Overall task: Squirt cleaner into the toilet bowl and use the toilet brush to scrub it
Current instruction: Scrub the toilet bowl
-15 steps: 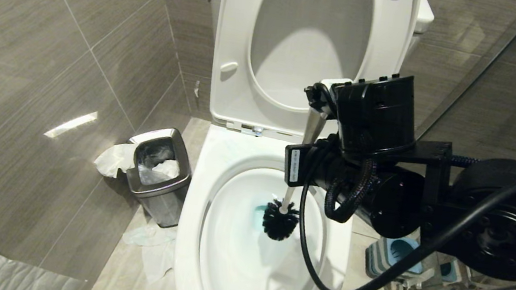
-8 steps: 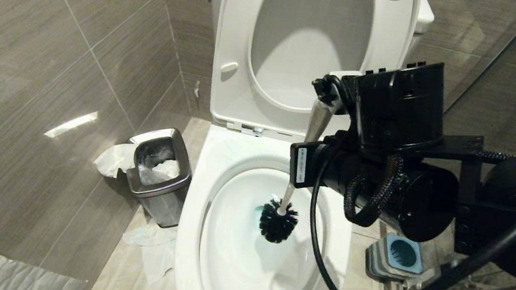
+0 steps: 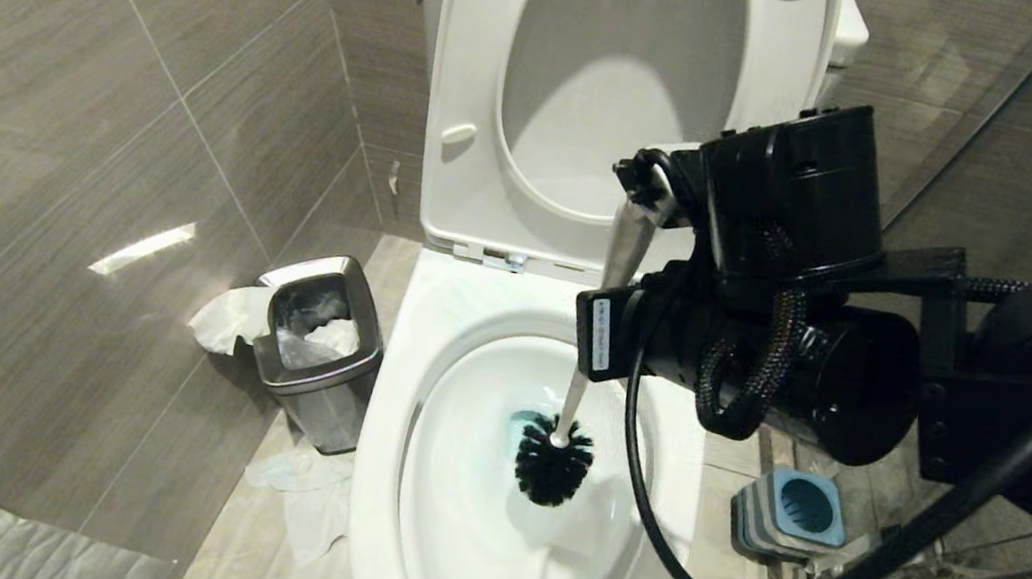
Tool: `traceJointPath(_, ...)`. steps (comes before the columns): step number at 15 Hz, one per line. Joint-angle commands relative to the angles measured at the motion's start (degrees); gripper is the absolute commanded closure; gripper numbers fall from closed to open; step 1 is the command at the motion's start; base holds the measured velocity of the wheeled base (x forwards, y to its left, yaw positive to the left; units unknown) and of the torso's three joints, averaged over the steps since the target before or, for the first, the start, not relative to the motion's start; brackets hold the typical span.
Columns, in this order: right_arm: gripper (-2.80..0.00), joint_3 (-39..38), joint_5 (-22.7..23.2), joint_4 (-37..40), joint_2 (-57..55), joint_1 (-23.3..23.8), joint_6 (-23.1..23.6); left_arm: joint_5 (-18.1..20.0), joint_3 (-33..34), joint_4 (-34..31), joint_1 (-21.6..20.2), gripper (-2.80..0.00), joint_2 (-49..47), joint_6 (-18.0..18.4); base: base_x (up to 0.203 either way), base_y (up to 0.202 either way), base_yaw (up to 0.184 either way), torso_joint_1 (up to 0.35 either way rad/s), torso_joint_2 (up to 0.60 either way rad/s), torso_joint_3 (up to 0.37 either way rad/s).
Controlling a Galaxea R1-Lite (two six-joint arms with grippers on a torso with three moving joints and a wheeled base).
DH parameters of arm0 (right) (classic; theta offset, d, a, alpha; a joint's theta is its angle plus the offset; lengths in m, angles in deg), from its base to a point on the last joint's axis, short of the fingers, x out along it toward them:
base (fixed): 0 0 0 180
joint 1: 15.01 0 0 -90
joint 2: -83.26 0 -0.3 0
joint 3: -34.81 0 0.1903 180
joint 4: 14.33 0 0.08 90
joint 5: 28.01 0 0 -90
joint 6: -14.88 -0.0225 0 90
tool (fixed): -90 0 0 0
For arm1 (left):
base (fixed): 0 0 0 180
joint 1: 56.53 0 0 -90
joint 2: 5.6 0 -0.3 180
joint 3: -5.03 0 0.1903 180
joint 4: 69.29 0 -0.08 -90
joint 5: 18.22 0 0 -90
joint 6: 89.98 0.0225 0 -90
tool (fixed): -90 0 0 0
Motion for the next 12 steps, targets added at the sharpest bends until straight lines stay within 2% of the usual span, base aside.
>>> traceJointPath(1,0.0,-0.24,-1.4,-0.2,-2.1,0.11,-0.14,-0.02,0.18,0.0,0.0,0.0,0.0,-0.02,0.0,0.0,0.0,0.0,0.0,0.0)
traceJointPath(5,0.0,-0.17,-7.05,-11.33,-8.39,1.09,0.62,-0.04,0.18,0.0,0.0,0.0,0.0,-0.02,0.0,0.0,0.0,0.0,0.0,0.0)
traceJointPath(12,0.0,-0.28,-8.84,-21.77,-18.95,1.28,0.92,0.03,0.18,0.0,0.0,0.0,-0.07,-0.02,0.0,0.0,0.0,0.0,0.0,0.0)
